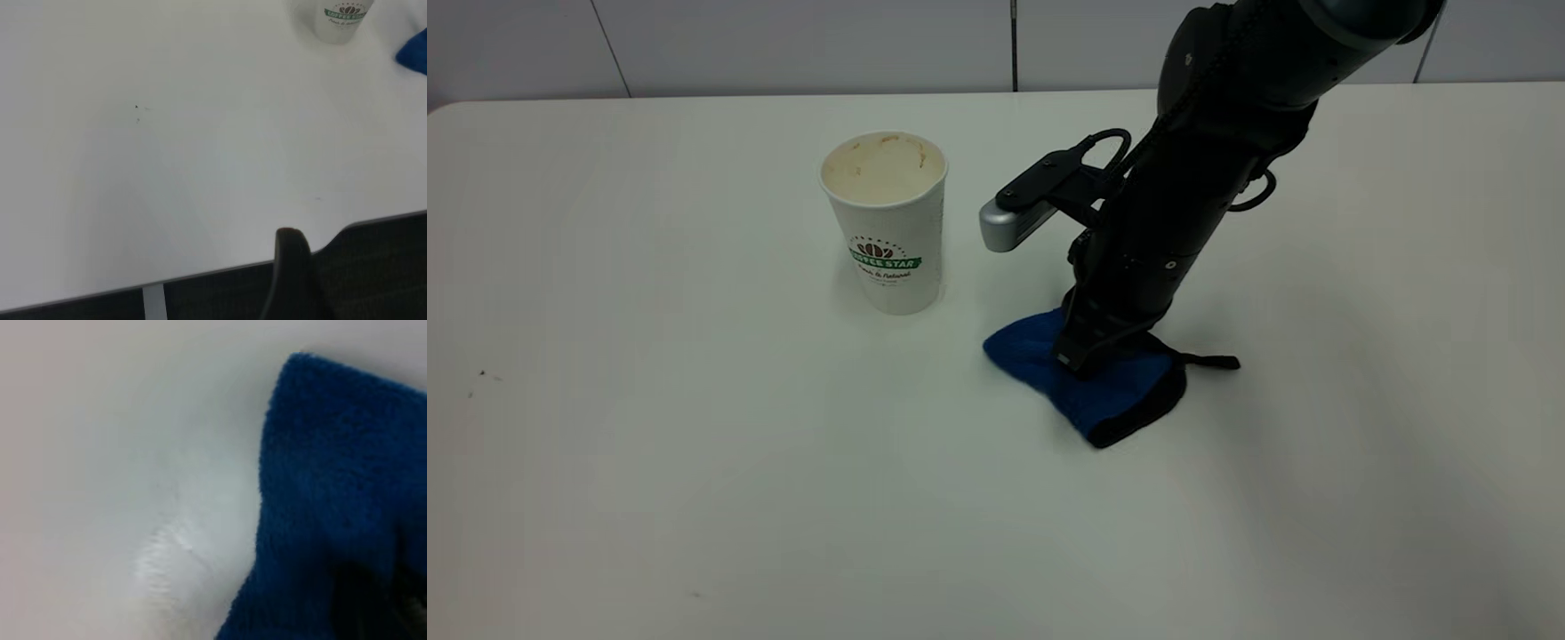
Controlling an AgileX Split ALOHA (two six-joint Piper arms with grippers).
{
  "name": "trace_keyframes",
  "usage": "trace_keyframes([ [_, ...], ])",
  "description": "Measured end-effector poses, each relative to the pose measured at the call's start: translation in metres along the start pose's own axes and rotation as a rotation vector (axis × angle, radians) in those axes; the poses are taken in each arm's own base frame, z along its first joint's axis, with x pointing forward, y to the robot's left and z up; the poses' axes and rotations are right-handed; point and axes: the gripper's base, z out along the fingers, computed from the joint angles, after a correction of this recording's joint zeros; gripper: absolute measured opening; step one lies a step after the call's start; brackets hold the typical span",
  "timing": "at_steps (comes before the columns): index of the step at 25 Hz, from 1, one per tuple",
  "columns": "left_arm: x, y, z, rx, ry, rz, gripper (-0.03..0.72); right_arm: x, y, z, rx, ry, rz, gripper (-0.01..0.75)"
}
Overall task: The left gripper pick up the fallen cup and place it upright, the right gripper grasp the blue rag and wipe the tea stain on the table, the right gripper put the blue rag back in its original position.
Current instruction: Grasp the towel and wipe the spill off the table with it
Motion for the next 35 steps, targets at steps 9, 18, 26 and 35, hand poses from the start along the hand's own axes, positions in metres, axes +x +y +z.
trace_keyframes([
  [9, 0.000, 0.000, 0.000, 0.000, 0.000, 0.000, 0.518, -0.009, -0.048, -0.009, 0.289, -0.256, 0.185, 0.035],
  [18, 0.000, 0.000, 0.000, 0.000, 0.000, 0.000, 0.518, -0.012, -0.017, -0.001, 0.191, -0.157, 0.159, 0.035],
  [26, 0.000, 0.000, 0.000, 0.000, 0.000, 0.000, 0.518, 0.034, -0.066, -0.018, 0.117, 0.035, 0.309, 0.035],
  [35, 0.000, 0.000, 0.000, 0.000, 0.000, 0.001, 0.518, 0.102, -0.164, -0.049, 0.287, -0.070, 0.645, 0.057],
])
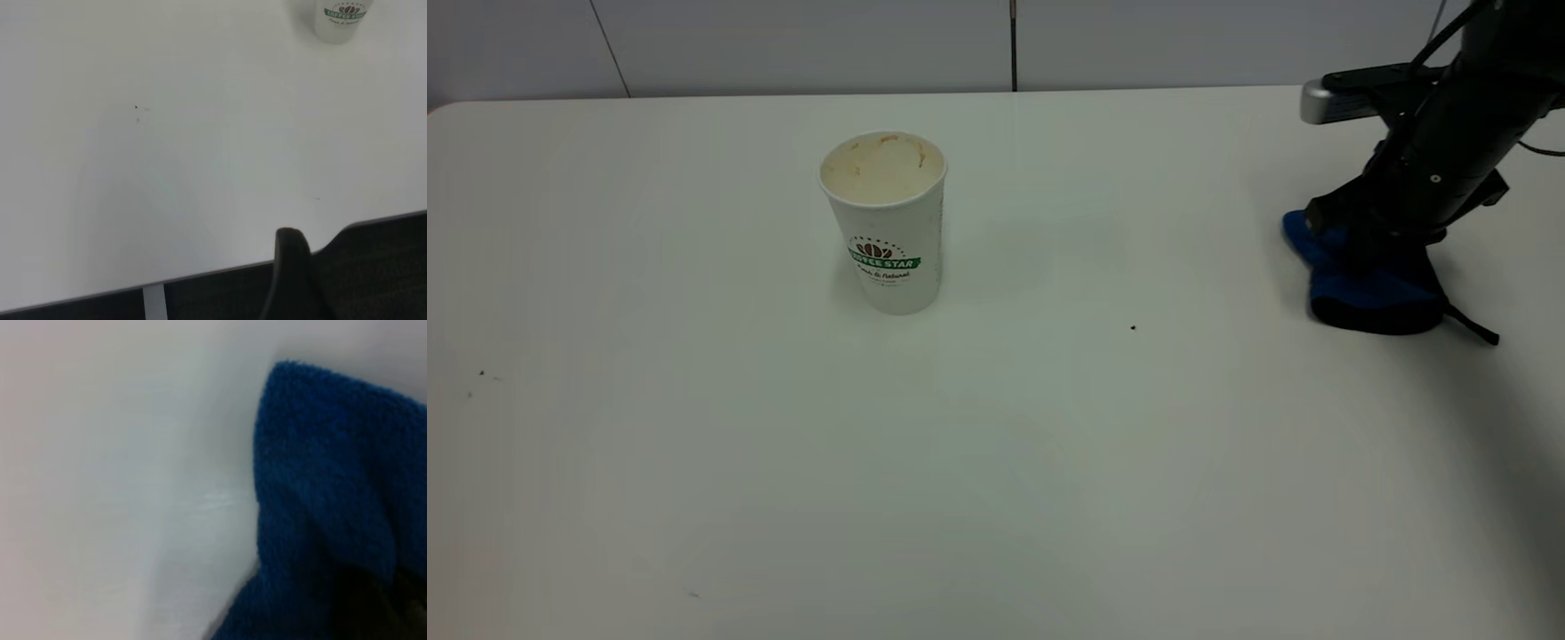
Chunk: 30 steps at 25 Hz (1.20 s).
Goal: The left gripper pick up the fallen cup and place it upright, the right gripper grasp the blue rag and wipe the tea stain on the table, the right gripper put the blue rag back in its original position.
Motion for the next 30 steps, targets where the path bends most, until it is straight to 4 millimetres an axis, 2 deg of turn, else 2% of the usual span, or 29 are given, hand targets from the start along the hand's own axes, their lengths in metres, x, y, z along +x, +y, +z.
trace_keyframes([
  [5, 0.000, 0.000, 0.000, 0.000, 0.000, 0.000, 0.518, -0.001, 0.006, 0.001, -0.007, 0.001, -0.006, 0.110],
  [7, 0.000, 0.000, 0.000, 0.000, 0.000, 0.000, 0.518, -0.001, 0.010, 0.001, -0.011, 0.003, -0.014, 0.172],
  [10, 0.000, 0.000, 0.000, 0.000, 0.000, 0.000, 0.518, -0.003, 0.014, -0.005, -0.027, 0.019, -0.004, 0.337],
  [13, 0.000, 0.000, 0.000, 0.000, 0.000, 0.000, 0.518, -0.012, 0.019, -0.024, -0.056, 0.022, 0.021, 0.536],
  [15, 0.000, 0.000, 0.000, 0.000, 0.000, 0.000, 0.518, -0.024, 0.023, -0.052, -0.074, 0.015, 0.018, 0.642],
  [17, 0.000, 0.000, 0.000, 0.000, 0.000, 0.000, 0.518, -0.034, 0.029, -0.087, -0.098, 0.014, 0.010, 0.690],
  [19, 0.000, 0.000, 0.000, 0.000, 0.000, 0.000, 0.518, -0.043, 0.037, -0.133, -0.113, -0.024, -0.001, 0.698],
  [22, 0.000, 0.000, 0.000, 0.000, 0.000, -0.001, 0.518, -0.038, 0.051, -0.197, -0.130, -0.073, -0.016, 0.662],
  [26, 0.000, 0.000, 0.000, 0.000, 0.000, -0.001, 0.518, -0.001, 0.067, -0.261, -0.159, -0.060, -0.021, 0.570],
  [30, 0.000, 0.000, 0.000, 0.000, 0.000, -0.001, 0.518, 0.055, 0.077, -0.300, -0.184, 0.011, -0.004, 0.505],
])
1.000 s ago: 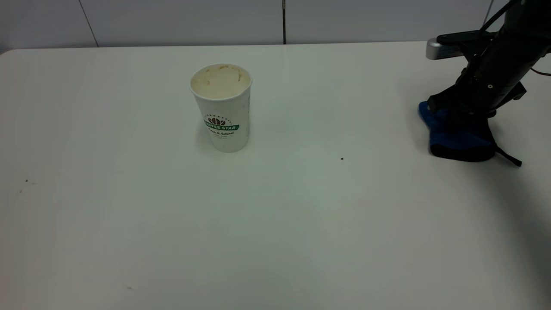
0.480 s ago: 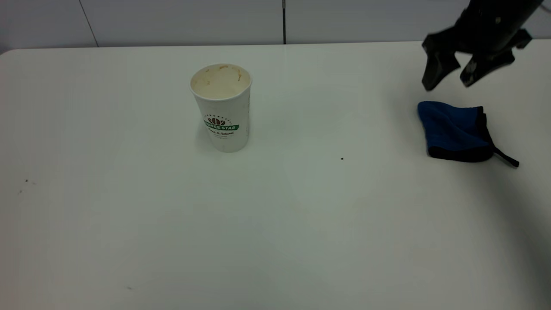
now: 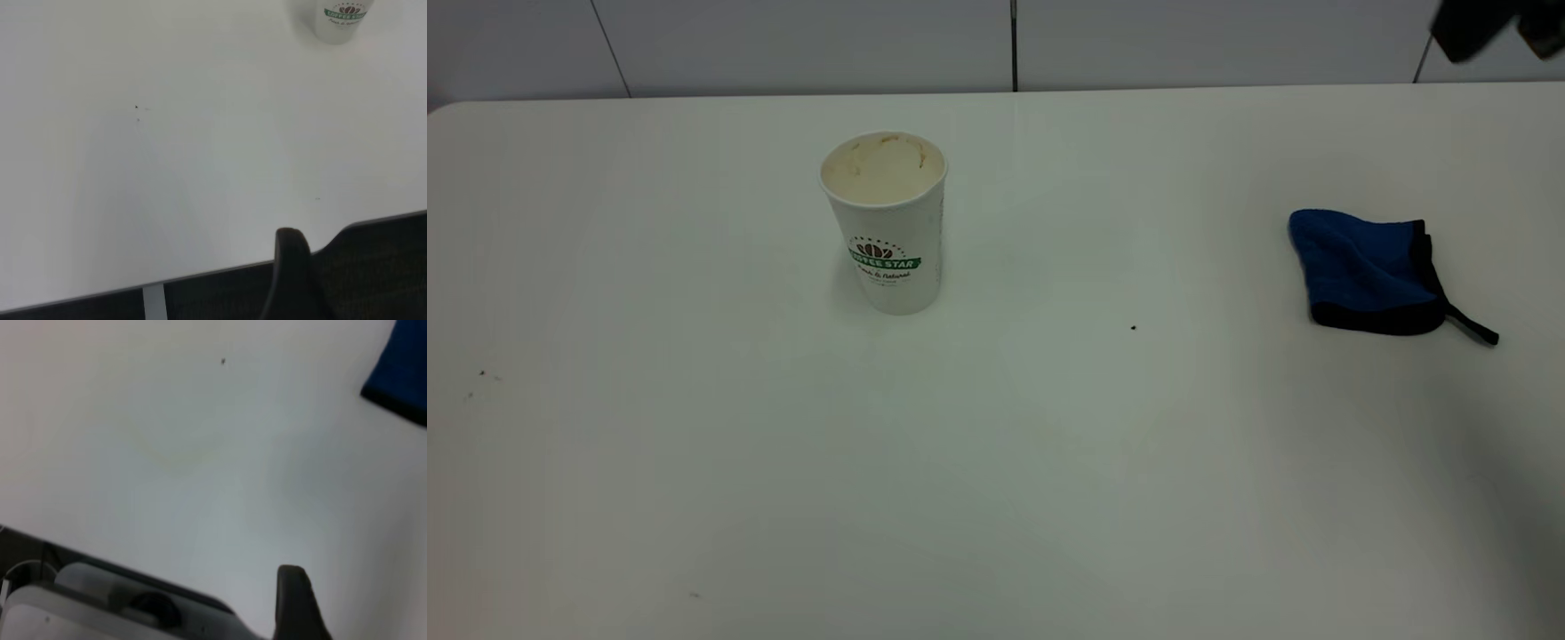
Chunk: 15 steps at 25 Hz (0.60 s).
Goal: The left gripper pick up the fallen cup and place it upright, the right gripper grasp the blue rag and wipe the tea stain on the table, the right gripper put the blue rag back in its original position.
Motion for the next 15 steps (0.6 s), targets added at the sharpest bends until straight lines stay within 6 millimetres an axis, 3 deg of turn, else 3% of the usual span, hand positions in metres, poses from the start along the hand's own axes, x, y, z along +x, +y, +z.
trace_keyframes([
  [9, 0.000, 0.000, 0.000, 0.000, 0.000, 0.000, 0.518, 0.140, 0.006, -0.039, 0.085, 0.138, 0.104, 0.495],
  [12, 0.000, 0.000, 0.000, 0.000, 0.000, 0.000, 0.518, 0.170, 0.005, -0.051, 0.149, 0.101, 0.142, 0.495],
  [15, 0.000, 0.000, 0.000, 0.000, 0.000, 0.000, 0.518, 0.187, 0.003, -0.067, 0.210, 0.012, 0.156, 0.495],
])
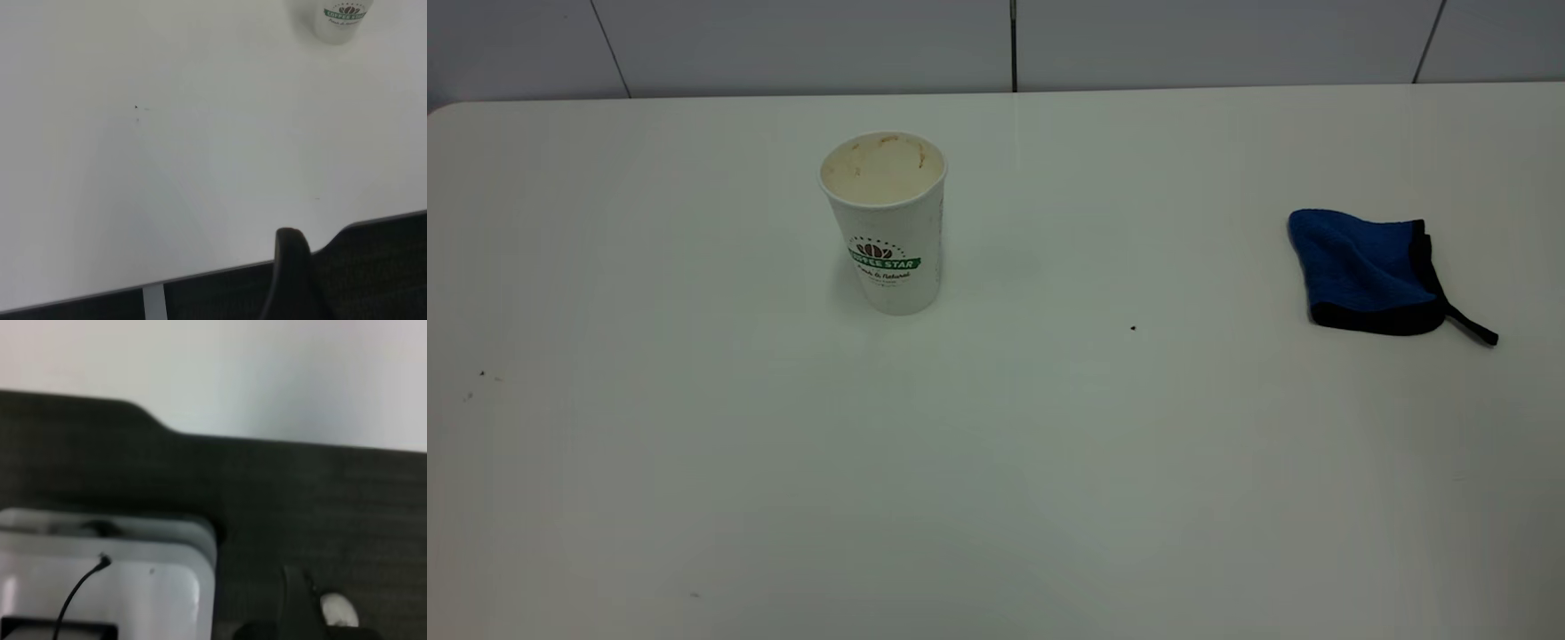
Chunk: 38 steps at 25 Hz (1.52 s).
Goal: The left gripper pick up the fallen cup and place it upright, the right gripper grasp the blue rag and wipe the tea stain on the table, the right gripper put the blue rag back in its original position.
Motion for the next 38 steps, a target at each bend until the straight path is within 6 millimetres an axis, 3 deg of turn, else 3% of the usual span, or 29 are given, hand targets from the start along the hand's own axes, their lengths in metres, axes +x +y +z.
trace_keyframes([
  [6, 0.000, 0.000, 0.000, 0.000, 0.000, 0.001, 0.518, 0.014, -0.008, -0.018, 0.041, -0.201, 0.051, 0.495],
  [23, 0.000, 0.000, 0.000, 0.000, 0.000, 0.001, 0.518, 0.032, -0.014, -0.035, 0.067, -0.367, 0.135, 0.493],
  [38, 0.000, 0.000, 0.000, 0.000, 0.000, 0.000, 0.518, 0.080, -0.014, -0.059, 0.030, -0.704, 0.142, 0.492],
])
